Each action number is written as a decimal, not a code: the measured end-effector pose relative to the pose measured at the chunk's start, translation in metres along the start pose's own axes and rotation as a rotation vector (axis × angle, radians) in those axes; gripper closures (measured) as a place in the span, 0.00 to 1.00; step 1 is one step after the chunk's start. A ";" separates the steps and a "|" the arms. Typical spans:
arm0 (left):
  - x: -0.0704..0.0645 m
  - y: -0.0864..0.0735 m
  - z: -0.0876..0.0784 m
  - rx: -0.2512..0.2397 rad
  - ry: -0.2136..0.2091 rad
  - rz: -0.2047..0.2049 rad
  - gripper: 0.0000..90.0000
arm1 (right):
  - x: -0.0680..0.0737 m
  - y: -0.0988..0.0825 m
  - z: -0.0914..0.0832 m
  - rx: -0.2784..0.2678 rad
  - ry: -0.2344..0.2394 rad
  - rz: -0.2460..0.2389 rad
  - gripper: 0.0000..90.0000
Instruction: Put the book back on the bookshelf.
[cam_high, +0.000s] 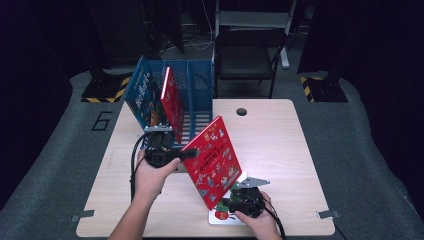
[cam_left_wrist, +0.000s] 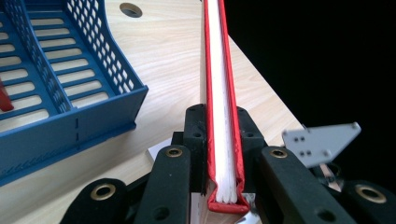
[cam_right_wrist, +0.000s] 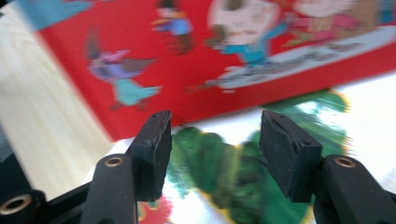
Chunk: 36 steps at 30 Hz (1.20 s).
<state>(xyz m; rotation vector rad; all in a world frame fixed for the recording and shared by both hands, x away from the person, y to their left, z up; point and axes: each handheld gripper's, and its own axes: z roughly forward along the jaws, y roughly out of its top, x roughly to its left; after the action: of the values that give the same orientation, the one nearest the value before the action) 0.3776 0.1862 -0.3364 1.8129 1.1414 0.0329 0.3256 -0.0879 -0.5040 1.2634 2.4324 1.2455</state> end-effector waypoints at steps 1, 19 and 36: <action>-0.001 0.001 0.001 0.001 0.002 0.005 0.89 | 0.004 0.000 0.000 0.002 0.013 -0.017 0.48; -0.014 0.031 0.021 0.027 0.048 0.010 0.88 | 0.026 0.001 0.015 0.022 -0.019 -0.046 0.38; -0.016 0.033 0.024 0.023 0.064 -0.032 0.88 | 0.024 -0.001 0.017 0.000 0.043 0.012 0.47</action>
<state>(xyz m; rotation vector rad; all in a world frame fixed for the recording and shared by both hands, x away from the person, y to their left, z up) 0.4022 0.1547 -0.3183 1.8247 1.2195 0.0595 0.3168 -0.0606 -0.5100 1.2652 2.4578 1.2895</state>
